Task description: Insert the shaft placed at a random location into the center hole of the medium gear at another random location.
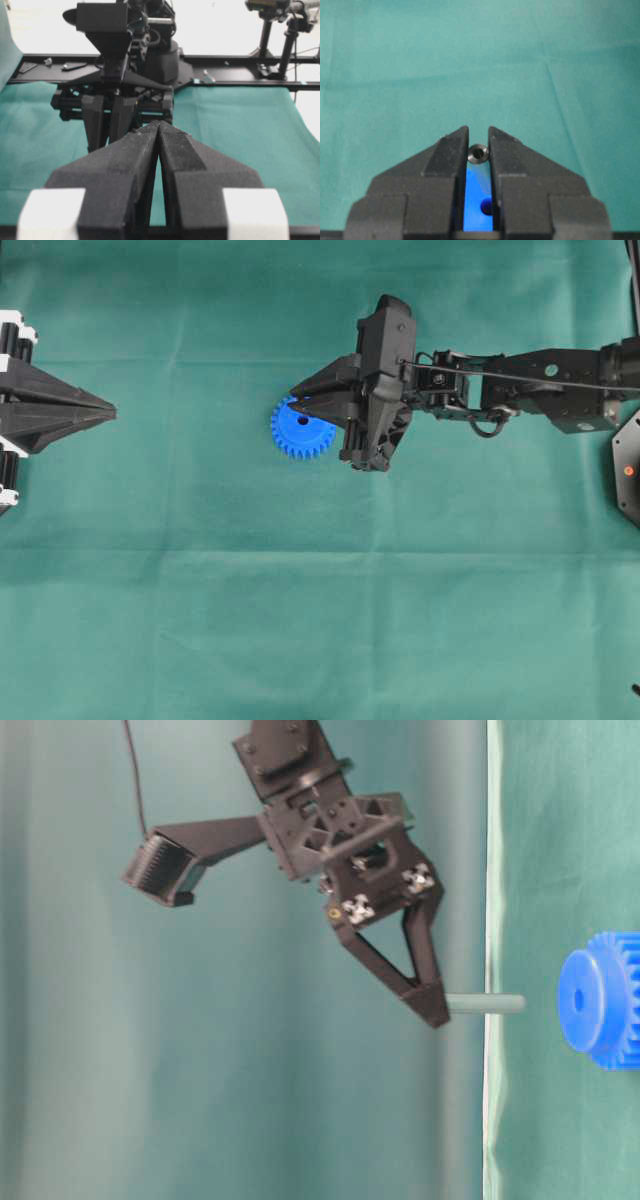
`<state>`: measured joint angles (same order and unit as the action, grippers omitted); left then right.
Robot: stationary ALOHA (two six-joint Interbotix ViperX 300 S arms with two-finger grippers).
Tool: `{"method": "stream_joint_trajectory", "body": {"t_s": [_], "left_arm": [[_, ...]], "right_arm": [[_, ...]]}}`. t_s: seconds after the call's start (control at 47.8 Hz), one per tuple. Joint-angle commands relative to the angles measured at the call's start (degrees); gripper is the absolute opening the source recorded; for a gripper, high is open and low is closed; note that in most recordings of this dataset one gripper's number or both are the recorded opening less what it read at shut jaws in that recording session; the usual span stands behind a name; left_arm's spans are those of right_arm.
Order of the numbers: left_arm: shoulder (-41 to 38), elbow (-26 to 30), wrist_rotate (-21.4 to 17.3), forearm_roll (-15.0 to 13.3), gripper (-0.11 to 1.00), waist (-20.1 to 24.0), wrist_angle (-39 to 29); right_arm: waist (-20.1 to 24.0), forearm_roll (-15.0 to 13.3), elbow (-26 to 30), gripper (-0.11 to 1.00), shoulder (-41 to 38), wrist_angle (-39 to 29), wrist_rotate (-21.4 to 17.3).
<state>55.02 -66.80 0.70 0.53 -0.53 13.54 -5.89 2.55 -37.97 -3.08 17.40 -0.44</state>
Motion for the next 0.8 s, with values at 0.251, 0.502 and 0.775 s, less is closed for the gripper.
{"method": "stream_joint_trajectory", "body": {"t_s": [0.251,0.502,0.775], "left_arm": [[-0.44,1.41,0.09,0.18,0.0,-0.18,0.62],[-0.44,1.41,0.09,0.18,0.0,-0.18,0.62],[-0.44,1.41,0.09,0.18,0.0,-0.18,0.35]], "right_arm": [[0.18,-0.09,0.79,0.12,1.58,-0.26,-0.26],[0.18,0.44,0.79,0.12,-2.55,2.37,-0.79],[0.18,1.49,0.7,0.12,-5.8,3.96,-0.79]]}}
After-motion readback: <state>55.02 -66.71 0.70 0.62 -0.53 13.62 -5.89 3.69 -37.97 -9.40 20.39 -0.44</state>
